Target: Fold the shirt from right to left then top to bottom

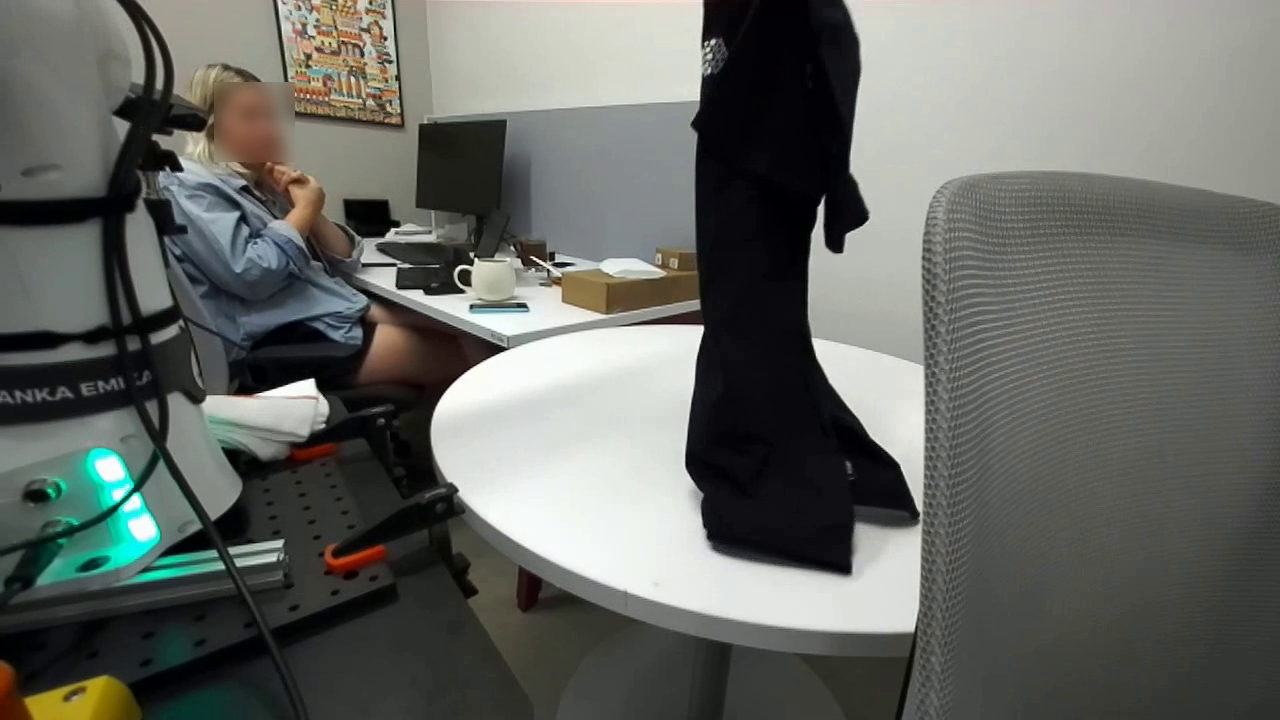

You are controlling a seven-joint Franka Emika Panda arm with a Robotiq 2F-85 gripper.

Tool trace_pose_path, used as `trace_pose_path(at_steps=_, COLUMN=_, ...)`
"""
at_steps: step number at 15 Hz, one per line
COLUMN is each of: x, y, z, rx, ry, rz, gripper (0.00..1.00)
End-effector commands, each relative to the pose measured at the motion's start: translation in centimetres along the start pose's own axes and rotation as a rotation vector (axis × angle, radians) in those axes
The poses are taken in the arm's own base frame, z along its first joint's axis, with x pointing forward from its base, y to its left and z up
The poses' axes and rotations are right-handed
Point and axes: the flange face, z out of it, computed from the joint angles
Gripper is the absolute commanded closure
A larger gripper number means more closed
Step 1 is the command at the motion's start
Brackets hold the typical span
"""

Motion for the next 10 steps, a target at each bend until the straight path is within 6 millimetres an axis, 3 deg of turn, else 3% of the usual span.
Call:
trace_pose_path(at_steps=1, x=-1.4, y=-5.6, z=6.9, rx=0.008, ry=-0.037, rz=0.001, gripper=0.99)
trace_pose_path(at_steps=4, x=-3.0, y=-8.8, z=13.8, rx=0.014, ry=-0.095, rz=0.007, gripper=0.99)
trace_pose_path(at_steps=8, x=-5.2, y=-10.3, z=21.1, rx=0.015, ry=-0.171, rz=0.003, gripper=0.99)
trace_pose_path(at_steps=10, x=-6.2, y=-10.7, z=23.8, rx=0.014, ry=-0.196, rz=-0.013, gripper=0.99)
